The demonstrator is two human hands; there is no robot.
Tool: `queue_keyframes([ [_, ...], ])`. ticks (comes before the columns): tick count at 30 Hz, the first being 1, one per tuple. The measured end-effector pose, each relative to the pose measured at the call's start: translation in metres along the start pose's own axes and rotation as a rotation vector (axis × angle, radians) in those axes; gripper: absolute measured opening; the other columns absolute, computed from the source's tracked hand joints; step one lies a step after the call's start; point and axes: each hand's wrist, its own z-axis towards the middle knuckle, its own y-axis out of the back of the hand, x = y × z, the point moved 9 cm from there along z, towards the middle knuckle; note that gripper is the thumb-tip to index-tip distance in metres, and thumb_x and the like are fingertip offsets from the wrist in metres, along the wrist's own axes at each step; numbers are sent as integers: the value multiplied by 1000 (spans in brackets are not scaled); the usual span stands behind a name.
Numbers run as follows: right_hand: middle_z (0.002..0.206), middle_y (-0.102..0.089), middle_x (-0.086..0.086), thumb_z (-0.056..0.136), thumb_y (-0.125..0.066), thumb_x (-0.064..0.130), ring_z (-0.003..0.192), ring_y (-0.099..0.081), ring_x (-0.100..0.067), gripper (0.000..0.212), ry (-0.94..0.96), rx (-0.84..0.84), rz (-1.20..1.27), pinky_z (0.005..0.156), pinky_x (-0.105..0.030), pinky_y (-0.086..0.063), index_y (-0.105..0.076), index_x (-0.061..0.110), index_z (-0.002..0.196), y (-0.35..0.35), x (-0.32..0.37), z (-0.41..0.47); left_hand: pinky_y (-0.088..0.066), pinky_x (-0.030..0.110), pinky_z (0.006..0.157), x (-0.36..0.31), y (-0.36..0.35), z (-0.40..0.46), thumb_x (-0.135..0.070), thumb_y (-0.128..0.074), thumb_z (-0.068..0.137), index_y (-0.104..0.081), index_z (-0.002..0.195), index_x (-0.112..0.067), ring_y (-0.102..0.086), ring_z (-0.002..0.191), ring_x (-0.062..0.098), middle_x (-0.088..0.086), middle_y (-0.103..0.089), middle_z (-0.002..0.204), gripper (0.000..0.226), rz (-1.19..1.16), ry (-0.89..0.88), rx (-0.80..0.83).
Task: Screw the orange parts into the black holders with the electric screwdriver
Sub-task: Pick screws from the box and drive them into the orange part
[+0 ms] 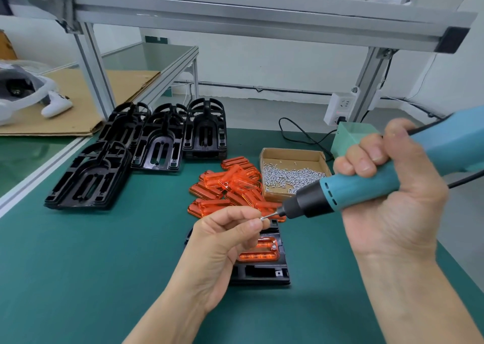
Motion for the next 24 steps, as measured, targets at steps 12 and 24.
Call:
queue_keyframes([
  [12,55,-39,9,85,-46,11,44,-39,-4,15,10,71,-19,50,-18,-38,-46,21,75,-7,-2,-3,-51,18,56,-4,2,-4,-6,-73,53,-75,66,-7,-65,60,14,10,-69,66,14,15,-56,-37],
  [24,54,-39,10,84,-47,10,42,-38,-4,21,51,8,7,48,-18,-37,-54,24,72,3,-6,-10,-52,19,61,-11,7,-5,-17,-78,52,-76,70,-12,-64,64,13,9,-70,68,19,206,-194,-36],
])
